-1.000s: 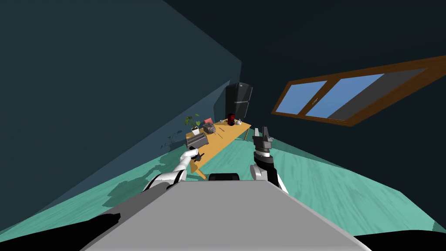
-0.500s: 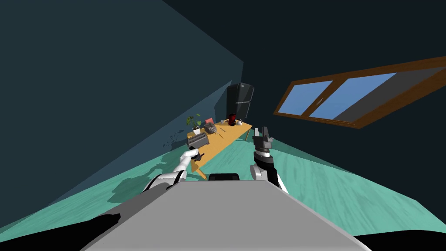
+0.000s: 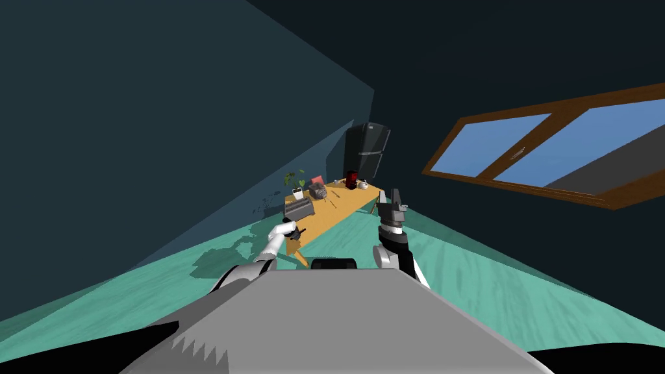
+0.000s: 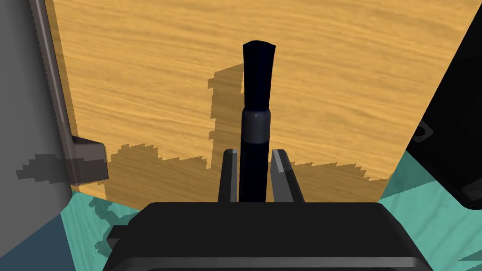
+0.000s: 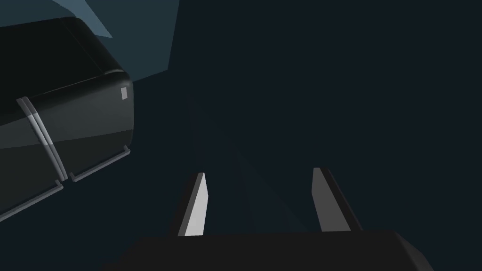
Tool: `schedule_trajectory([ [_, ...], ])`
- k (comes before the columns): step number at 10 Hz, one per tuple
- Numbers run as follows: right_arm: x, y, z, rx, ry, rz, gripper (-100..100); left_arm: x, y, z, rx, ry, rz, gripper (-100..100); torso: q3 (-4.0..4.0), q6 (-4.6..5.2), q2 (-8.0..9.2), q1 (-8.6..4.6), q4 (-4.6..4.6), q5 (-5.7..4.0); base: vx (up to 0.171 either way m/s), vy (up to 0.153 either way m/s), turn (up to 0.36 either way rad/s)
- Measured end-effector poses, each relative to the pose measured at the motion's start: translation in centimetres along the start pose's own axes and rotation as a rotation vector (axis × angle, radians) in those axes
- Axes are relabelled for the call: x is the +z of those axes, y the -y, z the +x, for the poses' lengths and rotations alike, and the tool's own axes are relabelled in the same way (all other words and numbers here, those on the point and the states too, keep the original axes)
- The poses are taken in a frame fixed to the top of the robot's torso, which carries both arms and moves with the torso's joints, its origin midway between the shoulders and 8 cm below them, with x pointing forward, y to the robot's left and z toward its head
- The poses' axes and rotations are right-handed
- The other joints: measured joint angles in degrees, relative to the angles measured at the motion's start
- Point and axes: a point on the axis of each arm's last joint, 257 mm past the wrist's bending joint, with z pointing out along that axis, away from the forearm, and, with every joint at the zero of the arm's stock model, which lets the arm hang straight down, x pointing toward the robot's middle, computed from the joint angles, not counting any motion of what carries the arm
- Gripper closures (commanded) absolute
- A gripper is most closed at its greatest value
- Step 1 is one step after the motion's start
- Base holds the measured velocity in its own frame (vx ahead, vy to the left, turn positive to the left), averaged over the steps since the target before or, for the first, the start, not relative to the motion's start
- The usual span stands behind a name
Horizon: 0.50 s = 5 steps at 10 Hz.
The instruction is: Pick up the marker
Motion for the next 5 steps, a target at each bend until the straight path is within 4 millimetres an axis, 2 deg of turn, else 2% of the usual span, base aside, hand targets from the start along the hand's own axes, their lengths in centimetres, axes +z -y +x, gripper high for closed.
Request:
schedule_trajectory([
  [3,0.0,0.0,0.0,0.0,0.0,0.0,0,-0.77,-0.43,0.86,0.057,-0.016,-0.007,100,0.0,-0.01,0.01,0.05,-0.01,0.0,0.059,-0.052,0.197],
  [4,0.0,0.0,0.0,0.0,0.0,0.0,0,-1.04,-0.63,1.14,0.077,-0.021,-0.01,100,0.01,-0.01,0.03,0.03,0.0,0.0,0.022,-0.029,0.045],
  [5,0.01,0.0,0.0,0.0,0.0,0.0,0,-1.07,-0.69,1.12,0.08,-0.02,-0.012,0,0.05,0.05,0.11,0.12,0.01,0.03,0.004,-0.006,-0.007],
])
